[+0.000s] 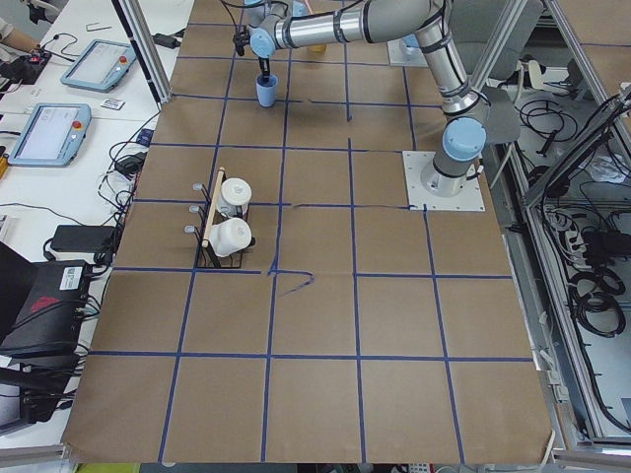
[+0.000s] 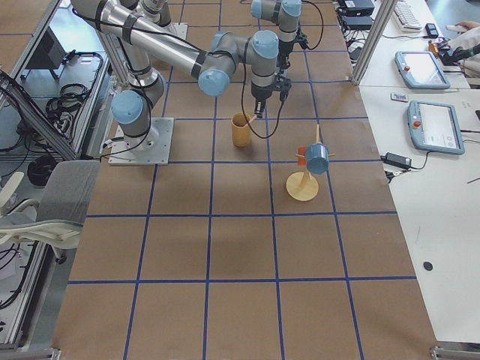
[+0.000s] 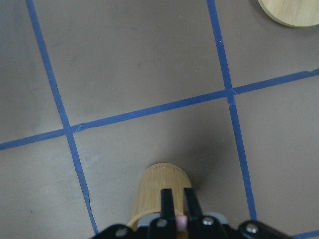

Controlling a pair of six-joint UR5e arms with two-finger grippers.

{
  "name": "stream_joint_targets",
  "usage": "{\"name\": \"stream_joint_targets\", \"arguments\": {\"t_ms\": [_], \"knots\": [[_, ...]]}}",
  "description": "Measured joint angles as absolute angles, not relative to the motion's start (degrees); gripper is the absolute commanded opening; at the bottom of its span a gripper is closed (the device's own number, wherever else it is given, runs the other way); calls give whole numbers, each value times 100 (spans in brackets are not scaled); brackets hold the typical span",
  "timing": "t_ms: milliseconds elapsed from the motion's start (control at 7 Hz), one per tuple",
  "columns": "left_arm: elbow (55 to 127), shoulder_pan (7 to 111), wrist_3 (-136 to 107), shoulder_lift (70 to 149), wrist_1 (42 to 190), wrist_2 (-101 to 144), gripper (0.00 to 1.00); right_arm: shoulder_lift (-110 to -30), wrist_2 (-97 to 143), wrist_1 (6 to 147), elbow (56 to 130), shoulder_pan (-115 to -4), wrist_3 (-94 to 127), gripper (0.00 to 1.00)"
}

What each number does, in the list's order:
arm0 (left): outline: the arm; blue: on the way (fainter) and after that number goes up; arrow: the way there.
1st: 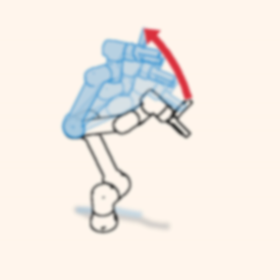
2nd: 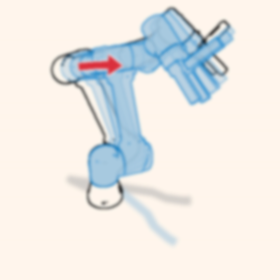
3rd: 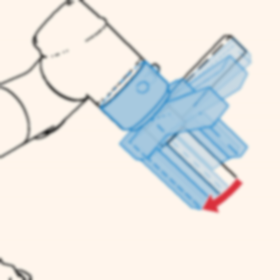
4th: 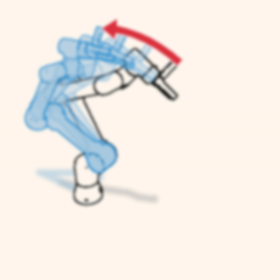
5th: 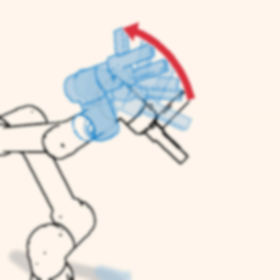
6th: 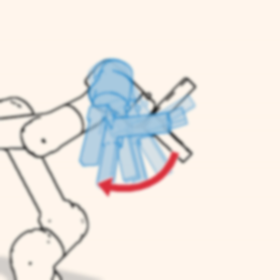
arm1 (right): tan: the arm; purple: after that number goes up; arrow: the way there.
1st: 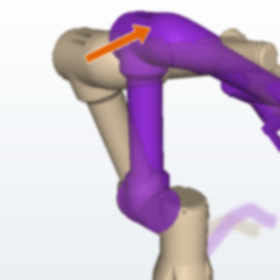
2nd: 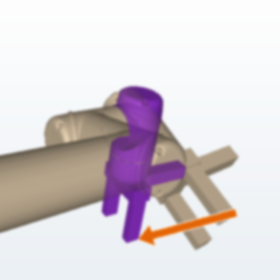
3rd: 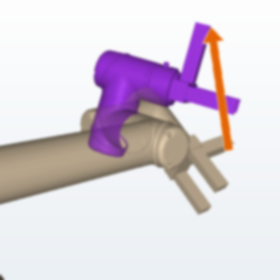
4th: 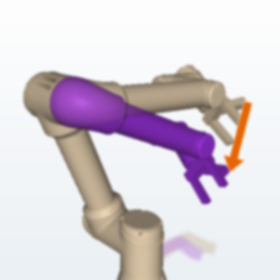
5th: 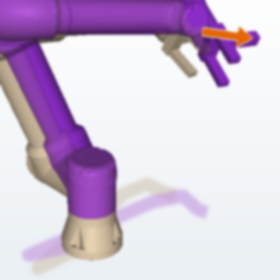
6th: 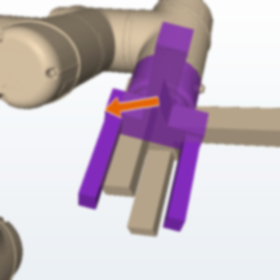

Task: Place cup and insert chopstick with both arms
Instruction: 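Set down the blue cup while the right gripper lifts the chopstick out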

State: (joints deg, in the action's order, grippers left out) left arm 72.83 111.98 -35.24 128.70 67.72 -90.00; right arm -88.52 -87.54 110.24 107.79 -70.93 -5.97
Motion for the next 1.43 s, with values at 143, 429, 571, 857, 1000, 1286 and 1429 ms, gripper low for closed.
{"name": "stream_joint_targets", "arguments": {"t_ms": [143, 429, 571, 857, 1000, 1286, 1429], "knots": [[7259, 11189, -3492, 12839, 6741, -9009, 100, -8867, -8749, 11020, 10774, -7095, -597, 11], [7132, 10980, -2919, 12497, 6994, -9003, 100, -8881, -8710, 10976, 10699, -7108, -598, 10], [7008, 10673, -2243, 12123, 7598, -8977, 100, -8882, -8618, 10840, 10582, -7114, -598, 9], [6880, 10054, -664, 11144, 9340, -8985, 99, -8884, -8514, 10412, 10253, -7119, -598, 5], [6894, 9830, -291, 10653, 9999, -8997, 99, -8897, -8545, 10077, 9952, -7119, -598, 2], [7287, 9396, -87, 9757, 10521, -8982, 99, -8932, -8579, 9305, 9095, -7136, -603, 0], [7794, 9256, -59, 9375, 10273, -8959, 100, -8941, -8581, 9168, 8725, -7200, -604, 0]]}}
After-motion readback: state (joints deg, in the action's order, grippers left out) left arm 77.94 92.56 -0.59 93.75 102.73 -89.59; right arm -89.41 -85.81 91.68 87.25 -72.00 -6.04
